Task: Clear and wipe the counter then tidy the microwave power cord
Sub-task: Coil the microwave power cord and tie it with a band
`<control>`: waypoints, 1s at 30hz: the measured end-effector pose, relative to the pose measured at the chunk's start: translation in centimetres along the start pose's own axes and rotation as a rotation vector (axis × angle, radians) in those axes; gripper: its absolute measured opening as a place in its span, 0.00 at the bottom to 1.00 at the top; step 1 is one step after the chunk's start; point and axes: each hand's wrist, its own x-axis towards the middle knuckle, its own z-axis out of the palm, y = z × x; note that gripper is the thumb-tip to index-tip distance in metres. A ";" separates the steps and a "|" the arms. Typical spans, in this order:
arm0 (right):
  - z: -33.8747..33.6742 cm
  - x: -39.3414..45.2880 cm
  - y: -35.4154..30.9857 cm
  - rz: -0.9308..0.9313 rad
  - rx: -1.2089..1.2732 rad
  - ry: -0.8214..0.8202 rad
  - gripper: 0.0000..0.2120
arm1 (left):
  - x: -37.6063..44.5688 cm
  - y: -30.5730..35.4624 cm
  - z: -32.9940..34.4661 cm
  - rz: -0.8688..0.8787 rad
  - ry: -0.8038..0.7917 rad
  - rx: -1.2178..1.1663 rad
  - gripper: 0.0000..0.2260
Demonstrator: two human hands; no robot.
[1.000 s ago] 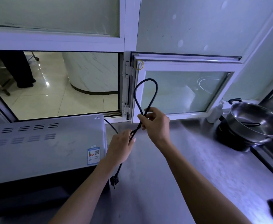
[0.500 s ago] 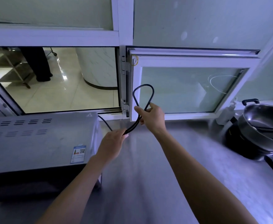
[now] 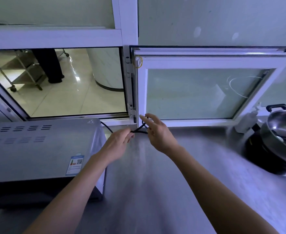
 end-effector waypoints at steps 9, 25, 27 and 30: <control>1.0 -0.1 1.9 -0.037 -0.156 0.000 0.10 | 1.3 -0.6 0.7 0.010 0.029 -0.110 0.09; -0.9 1.6 1.0 0.165 0.023 0.163 0.04 | 2.9 -2.6 0.8 -0.069 0.100 -0.140 0.11; -0.7 2.0 0.9 0.163 0.042 0.192 0.04 | 3.0 -2.9 0.7 -0.100 0.103 -0.127 0.12; 0.2 2.4 0.9 0.197 0.080 0.234 0.04 | 3.3 -2.4 0.3 -0.131 0.165 -0.187 0.14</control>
